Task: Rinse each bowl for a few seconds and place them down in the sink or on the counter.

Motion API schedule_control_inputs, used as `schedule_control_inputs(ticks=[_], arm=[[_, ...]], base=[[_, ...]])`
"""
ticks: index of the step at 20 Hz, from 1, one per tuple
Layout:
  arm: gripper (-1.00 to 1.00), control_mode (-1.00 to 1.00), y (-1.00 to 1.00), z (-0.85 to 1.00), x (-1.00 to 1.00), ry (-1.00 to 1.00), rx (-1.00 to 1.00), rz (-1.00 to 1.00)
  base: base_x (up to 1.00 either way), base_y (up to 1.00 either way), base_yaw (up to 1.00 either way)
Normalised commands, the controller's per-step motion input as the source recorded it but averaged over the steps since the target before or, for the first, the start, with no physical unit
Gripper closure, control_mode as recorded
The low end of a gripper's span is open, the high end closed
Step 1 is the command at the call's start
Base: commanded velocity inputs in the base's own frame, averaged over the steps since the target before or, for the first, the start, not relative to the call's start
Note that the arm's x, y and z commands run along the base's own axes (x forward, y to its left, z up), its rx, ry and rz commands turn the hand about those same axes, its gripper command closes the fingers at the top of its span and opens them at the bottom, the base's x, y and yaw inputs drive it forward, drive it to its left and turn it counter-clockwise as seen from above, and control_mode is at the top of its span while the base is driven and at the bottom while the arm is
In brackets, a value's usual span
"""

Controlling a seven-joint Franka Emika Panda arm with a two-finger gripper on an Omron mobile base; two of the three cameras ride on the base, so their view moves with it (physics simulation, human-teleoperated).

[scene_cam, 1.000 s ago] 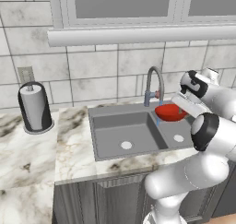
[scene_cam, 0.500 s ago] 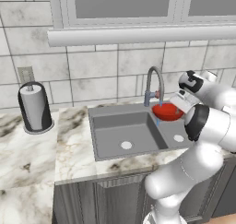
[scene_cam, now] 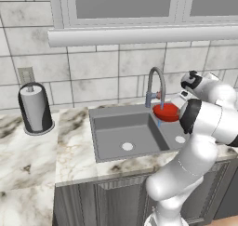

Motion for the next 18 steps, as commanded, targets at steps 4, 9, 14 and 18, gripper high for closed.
schedule_control_inputs(ticks=[4, 9, 14, 18], arm=[[1.00, -1.00, -0.24, 0.06, -0.15, -0.06, 0.03, 0.03], [1.00, -1.00, -0.22, 0.13, -0.18, -0.08, 0.01, 0.02], [1.00, -1.00, -0.15, 0.20, -0.10, -0.08, 0.00, 0.01], [1.00, -1.00, -0.13, 0.22, -0.08, -0.09, -0.03, 0.01]], base=[[0.00, 0.00, 0.00], [0.00, 0.00, 0.00], [0.00, 0.00, 0.00], [0.00, 0.00, 0.00]])
